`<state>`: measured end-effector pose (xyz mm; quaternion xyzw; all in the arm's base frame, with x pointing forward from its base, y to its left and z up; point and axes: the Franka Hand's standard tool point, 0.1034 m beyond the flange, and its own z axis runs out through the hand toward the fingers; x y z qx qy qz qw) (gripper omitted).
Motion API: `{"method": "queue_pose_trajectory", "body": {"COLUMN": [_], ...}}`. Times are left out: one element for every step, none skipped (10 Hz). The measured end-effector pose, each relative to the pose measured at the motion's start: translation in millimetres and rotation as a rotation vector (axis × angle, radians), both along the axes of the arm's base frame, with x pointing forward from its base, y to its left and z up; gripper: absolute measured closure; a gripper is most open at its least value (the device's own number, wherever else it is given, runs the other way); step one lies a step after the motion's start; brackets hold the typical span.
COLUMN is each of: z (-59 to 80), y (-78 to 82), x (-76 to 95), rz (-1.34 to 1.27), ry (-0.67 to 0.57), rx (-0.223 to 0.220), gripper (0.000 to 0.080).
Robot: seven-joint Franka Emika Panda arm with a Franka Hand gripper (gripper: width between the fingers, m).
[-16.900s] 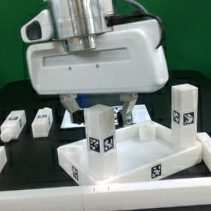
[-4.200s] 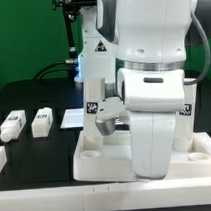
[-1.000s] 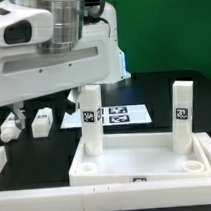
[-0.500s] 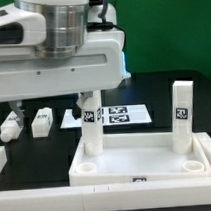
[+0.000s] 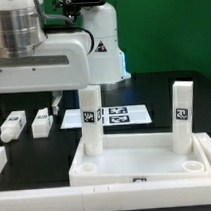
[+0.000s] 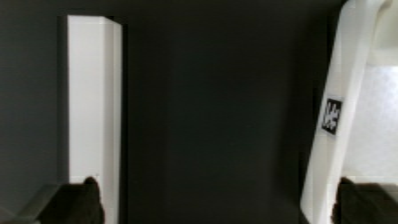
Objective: Assemble desk
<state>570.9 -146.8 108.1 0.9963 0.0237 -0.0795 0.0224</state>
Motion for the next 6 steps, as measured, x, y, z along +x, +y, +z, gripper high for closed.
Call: {"method": "queue_pose_trajectory", "body": {"z": [-0.1,-1.2,-1.6,-1.5,-0.3,-1.7], "y": [-0.4,1.7,-0.7,-14.5,-29.5,-34.3], "x": [-0.1,-3.5,-7.2,-21.8,-48.8,-58.8], "rz": [0.000,-0.002,-0.026,-0.089,-0.155,-0.176], "ry": [0.000,0.027,0.035,0.076,0.224,0.324], "rx": [0.000,0.007,0.029,0.063,0.102,0.121], "gripper": [0.0150,0.0150,0.0150,0.0150,0.0150,0.0150]}}
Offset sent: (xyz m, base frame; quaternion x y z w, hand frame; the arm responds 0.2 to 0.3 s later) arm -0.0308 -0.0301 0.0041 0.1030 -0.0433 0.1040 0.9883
